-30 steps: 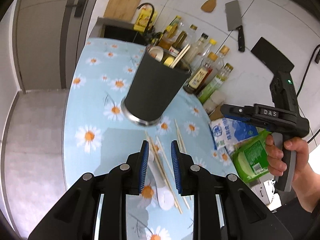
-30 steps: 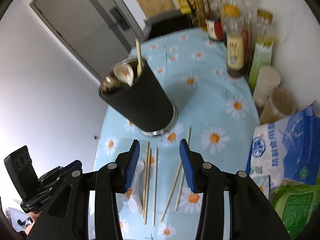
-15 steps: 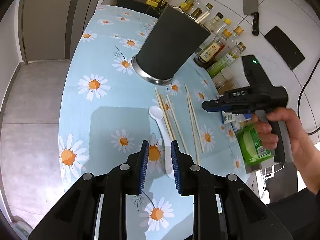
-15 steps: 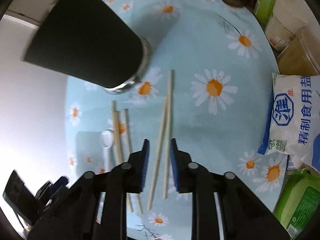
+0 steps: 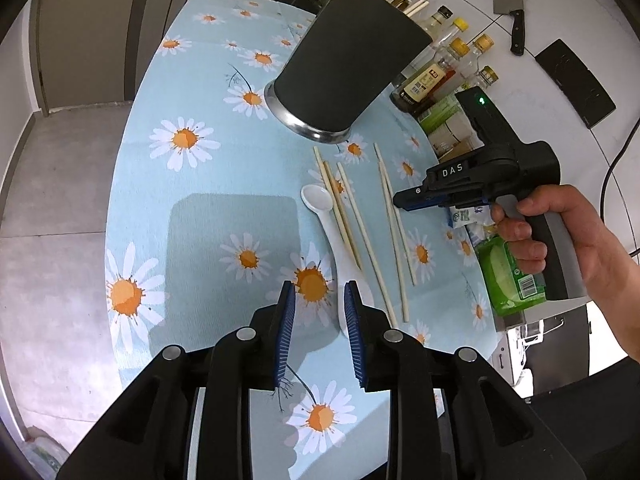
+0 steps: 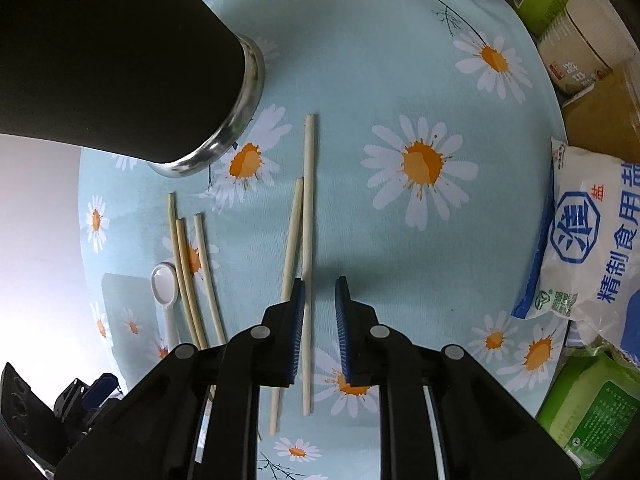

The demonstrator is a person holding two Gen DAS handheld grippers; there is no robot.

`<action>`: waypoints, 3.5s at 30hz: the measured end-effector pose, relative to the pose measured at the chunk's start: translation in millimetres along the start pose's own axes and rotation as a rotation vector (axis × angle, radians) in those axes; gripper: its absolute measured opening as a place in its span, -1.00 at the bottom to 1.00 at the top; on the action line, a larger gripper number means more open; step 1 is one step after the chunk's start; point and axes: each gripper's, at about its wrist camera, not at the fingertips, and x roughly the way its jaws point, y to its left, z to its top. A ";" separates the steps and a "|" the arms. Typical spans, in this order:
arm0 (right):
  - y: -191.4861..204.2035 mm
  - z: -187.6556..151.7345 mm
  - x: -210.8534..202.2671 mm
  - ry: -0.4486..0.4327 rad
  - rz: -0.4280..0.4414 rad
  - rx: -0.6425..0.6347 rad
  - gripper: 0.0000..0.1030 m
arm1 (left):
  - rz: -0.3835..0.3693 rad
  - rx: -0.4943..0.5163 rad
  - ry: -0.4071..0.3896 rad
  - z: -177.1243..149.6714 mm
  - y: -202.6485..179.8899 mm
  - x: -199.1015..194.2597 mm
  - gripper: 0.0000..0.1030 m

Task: Organize utensils
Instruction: 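Lower the right tool onto a single wooden chopstick and close it, then grasp the white plastic spoon handle with the left tool while the right tool holds its chopstick, then lift the white spoon and the chopstick and carry them over the black holder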

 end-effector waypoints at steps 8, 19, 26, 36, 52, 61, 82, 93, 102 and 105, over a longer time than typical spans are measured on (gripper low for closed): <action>33.3 8.8 8.7 0.007 -0.131 0.003 -0.77 | 0.008 -0.002 0.038 3.9 5.6 11.9 -0.53; 38.0 6.6 5.5 -0.016 -0.139 0.000 -0.89 | 0.022 -0.041 0.061 -1.6 12.5 16.1 -0.53; 16.4 2.3 -6.3 -0.033 -0.043 -0.003 -0.89 | 0.049 -0.048 0.083 2.2 1.1 22.1 -0.53; -10.5 -26.6 -53.9 -0.104 0.155 -0.058 -0.89 | 0.013 -0.077 0.156 18.6 -12.1 46.4 -0.53; -68.7 -65.3 -76.4 -0.112 0.278 -0.097 -0.89 | -0.029 -0.125 0.261 29.5 -12.8 77.1 -0.35; -68.0 -62.4 -72.3 -0.095 0.324 -0.120 -0.89 | -0.022 -0.123 0.284 34.2 -17.2 82.6 -0.52; -65.0 -65.7 -64.2 -0.076 0.421 -0.178 -0.89 | 0.071 -0.102 0.235 27.7 -27.9 68.4 -0.63; -47.9 -67.7 -62.7 -0.064 0.467 -0.228 -0.89 | 0.089 -0.098 0.145 23.3 -44.8 44.2 -0.63; -10.8 -68.3 -72.2 -0.099 0.493 -0.283 -0.89 | 0.062 -0.079 0.045 28.2 -45.1 5.8 -0.63; 2.3 -67.4 -74.0 -0.115 0.491 -0.286 -0.89 | 0.039 -0.068 0.016 31.8 -43.2 -8.2 -0.63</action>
